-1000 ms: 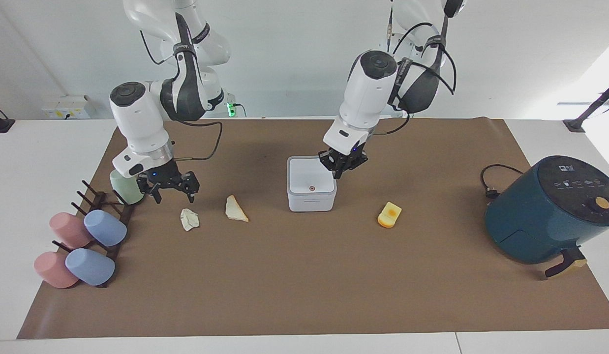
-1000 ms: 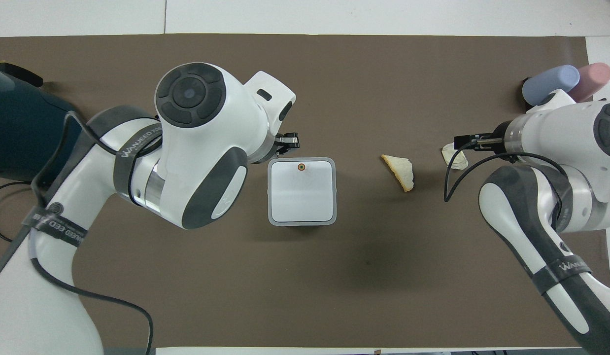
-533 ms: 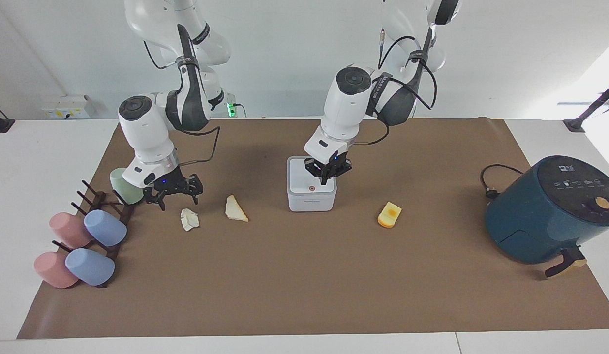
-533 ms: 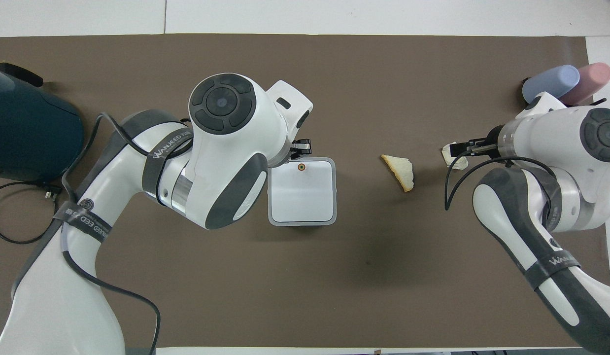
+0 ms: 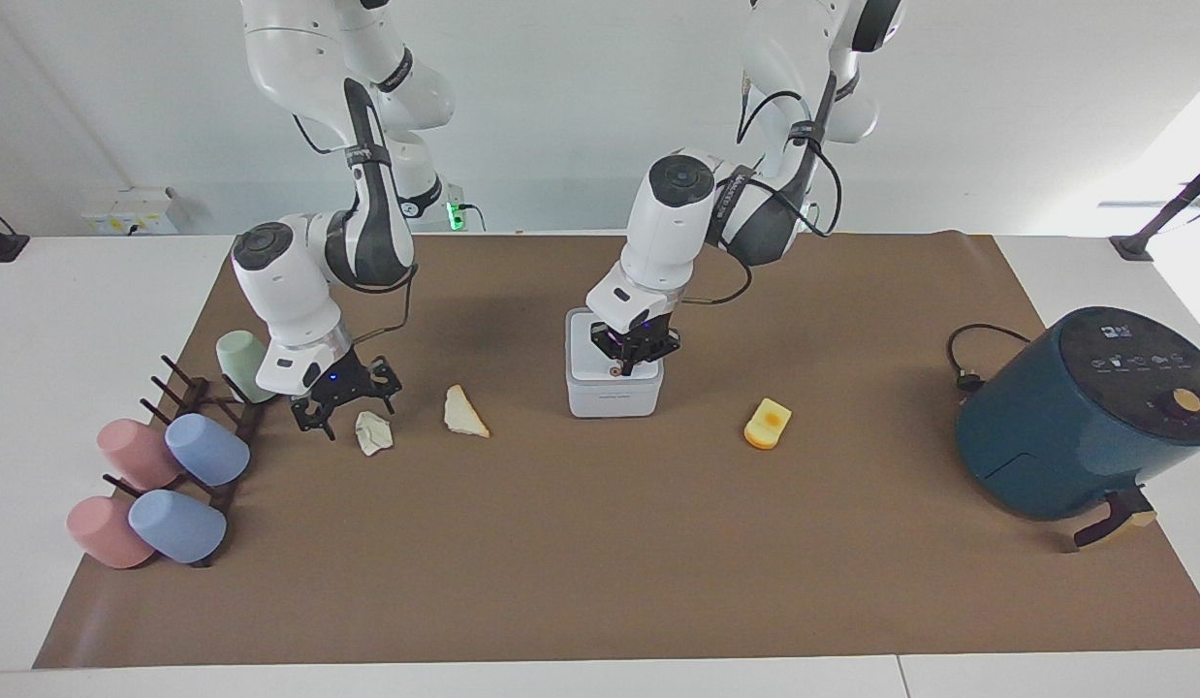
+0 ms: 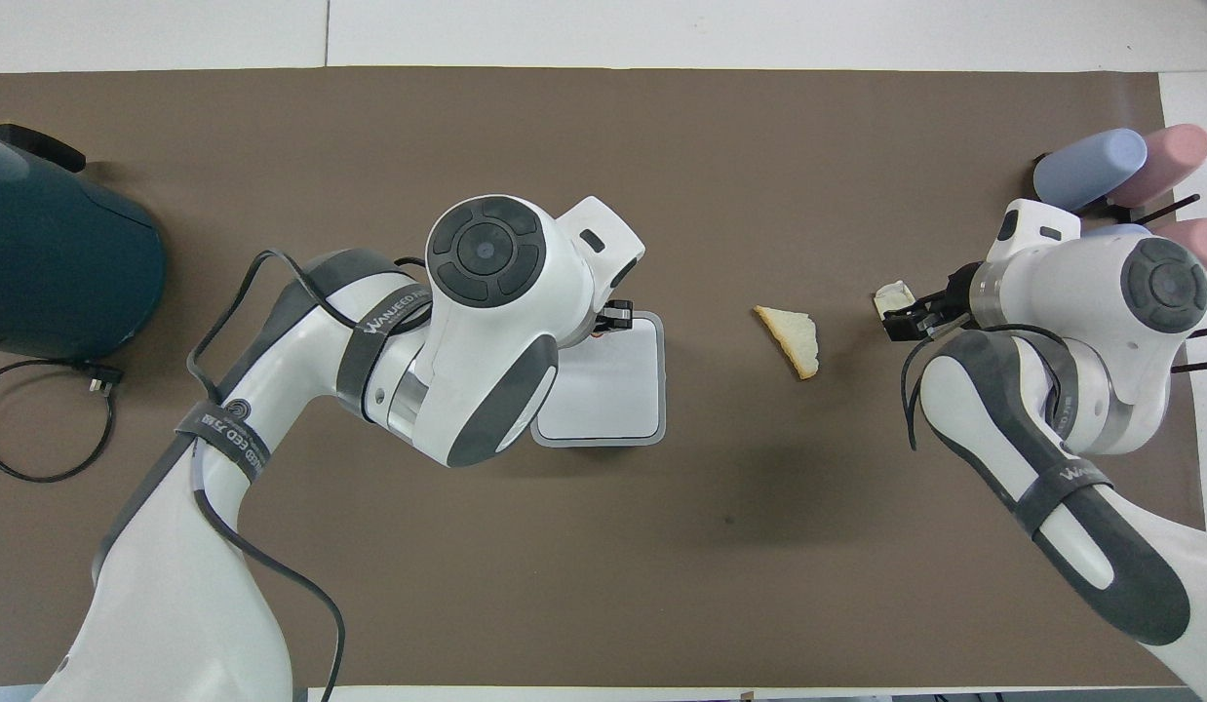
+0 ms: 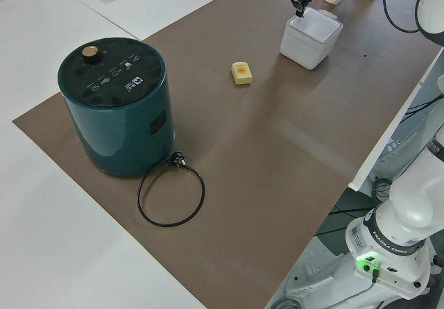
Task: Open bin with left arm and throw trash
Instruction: 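Lift the bin lid open with the left gripper while the right gripper grasps paper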
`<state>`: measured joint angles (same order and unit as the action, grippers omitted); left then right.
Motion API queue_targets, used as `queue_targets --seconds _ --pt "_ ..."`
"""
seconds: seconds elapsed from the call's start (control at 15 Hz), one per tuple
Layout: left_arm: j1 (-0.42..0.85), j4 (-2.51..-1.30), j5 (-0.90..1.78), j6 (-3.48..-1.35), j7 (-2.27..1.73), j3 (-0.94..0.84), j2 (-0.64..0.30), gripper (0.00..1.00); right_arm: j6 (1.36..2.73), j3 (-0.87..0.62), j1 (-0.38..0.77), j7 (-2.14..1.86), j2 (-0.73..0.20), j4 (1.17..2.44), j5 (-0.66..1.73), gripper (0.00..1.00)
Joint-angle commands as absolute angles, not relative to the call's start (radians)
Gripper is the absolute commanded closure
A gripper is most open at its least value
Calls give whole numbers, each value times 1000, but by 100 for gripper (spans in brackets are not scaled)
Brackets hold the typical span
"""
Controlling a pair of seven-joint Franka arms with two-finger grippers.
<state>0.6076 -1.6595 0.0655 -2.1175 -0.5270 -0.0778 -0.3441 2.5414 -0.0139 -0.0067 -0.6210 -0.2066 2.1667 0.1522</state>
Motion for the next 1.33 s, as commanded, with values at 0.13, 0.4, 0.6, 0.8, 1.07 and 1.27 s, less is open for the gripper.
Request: queue_targets --seconds 0.13,0.4,0.6,0.8,1.07,1.27 --pt "626 -1669 49 -2148 -518 -61 -354 100 2554 -20 -17 -690 -212 2172 202 100" --pt "626 -1672 49 -2141 -518 -61 -354 100 2522 -18 -17 -672 -196 2166 202 100" --pt "643 -1693 34 -2148 -511 -60 -353 100 2491 -18 -2 -470 -152 2160 202 100" --pt "647 -1744 15 -2184 -511 -60 -351 100 2374 -40 41 -266 -115 2077 202 100" --pt "655 -1752 5 -2186 -511 -60 -353 100 2176 -43 51 -177 -43 1976 201 100" --pt "634 -1741 6 -2131 -500 -58 -301 100 2083 -63 51 -80 41 1968 201 100"
